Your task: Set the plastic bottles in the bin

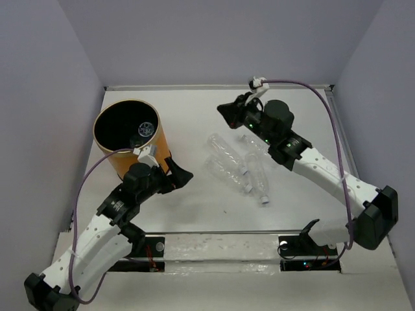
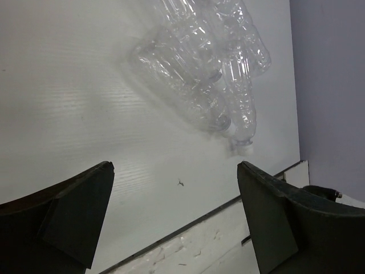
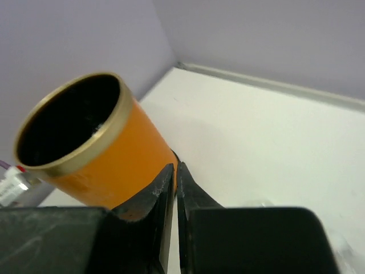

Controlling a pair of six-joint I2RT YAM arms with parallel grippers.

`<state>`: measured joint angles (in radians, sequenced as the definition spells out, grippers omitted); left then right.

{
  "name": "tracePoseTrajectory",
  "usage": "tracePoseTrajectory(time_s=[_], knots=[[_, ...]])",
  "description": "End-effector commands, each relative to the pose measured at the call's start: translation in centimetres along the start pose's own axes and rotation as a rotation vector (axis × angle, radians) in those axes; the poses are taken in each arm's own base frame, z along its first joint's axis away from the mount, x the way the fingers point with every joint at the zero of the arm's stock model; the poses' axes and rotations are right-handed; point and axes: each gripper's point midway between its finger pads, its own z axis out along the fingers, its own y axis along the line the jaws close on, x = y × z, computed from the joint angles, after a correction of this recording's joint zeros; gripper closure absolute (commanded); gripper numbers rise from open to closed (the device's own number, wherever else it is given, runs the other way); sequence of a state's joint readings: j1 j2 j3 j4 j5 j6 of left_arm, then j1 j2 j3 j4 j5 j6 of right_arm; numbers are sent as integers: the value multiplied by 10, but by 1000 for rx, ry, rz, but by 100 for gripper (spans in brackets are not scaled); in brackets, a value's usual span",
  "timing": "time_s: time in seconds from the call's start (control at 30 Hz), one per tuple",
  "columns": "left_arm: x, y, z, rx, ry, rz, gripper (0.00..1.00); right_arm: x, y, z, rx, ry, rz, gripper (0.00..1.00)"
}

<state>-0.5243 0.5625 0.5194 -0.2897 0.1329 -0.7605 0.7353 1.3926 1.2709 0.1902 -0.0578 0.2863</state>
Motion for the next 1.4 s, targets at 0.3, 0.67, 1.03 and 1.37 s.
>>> tracePoseTrajectory(time_s=[0.3, 0.67, 1.03, 1.37], knots=[[24, -33, 102, -79, -75, -119, 1, 132, -88, -103, 287, 259, 172, 84], [25, -28, 162, -134, -136, -206, 1, 153, -84, -144, 289, 332, 169, 34], [38, -4, 192, -226, -117, -167, 1, 186, -87, -161, 314, 402, 227, 27], [50, 24, 201, -299, -133, -183, 12, 208, -124, -165, 503, 448, 209, 13]])
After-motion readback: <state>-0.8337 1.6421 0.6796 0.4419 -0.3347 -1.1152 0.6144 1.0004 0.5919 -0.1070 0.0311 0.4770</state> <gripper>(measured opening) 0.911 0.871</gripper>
